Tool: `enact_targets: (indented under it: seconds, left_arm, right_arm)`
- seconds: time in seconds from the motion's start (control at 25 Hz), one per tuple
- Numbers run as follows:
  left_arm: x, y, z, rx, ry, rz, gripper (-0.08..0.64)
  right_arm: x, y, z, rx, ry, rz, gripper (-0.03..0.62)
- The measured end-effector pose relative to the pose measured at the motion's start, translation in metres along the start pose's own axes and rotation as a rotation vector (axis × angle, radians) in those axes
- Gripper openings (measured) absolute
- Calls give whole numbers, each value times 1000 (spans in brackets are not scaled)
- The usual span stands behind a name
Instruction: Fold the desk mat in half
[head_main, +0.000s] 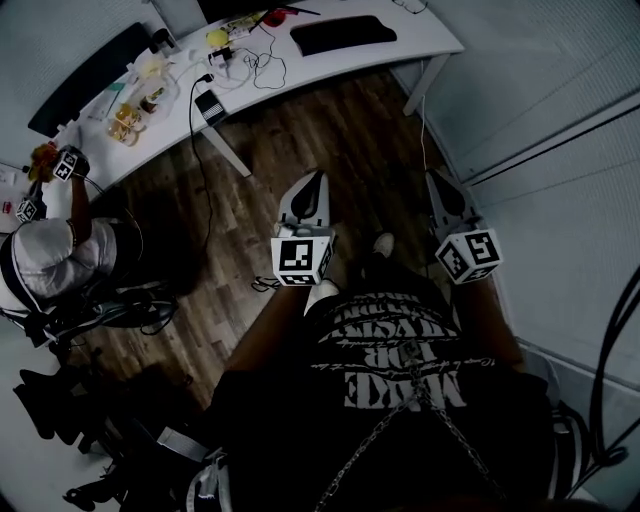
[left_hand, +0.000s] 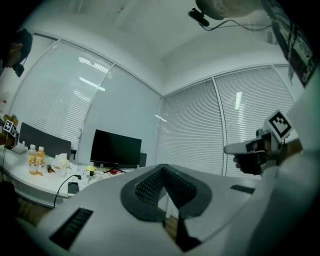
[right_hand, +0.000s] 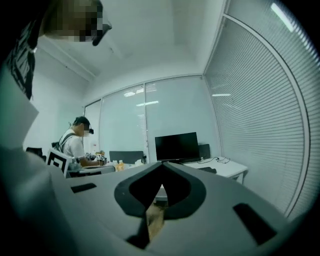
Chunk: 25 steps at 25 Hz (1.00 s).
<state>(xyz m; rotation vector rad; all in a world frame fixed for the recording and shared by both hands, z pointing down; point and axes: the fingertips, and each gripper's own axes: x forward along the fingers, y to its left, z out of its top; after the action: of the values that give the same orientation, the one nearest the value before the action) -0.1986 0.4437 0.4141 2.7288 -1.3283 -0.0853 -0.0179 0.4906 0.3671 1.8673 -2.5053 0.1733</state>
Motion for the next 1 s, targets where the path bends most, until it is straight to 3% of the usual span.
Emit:
enact_targets:
  seconds: [0.28, 0.6, 1.0]
  left_arm:
    - [49, 36, 13, -21, -29, 18, 6]
    - [112, 62, 18, -68, -67, 112, 6]
    - [206, 52, 5, -64, 6, 156, 6]
  right_arm:
    - [48, -31, 8, -65, -37, 56, -8]
    - [104, -99, 1, -93, -1, 75, -8]
    - [160, -174, 11, -83, 6, 147, -8]
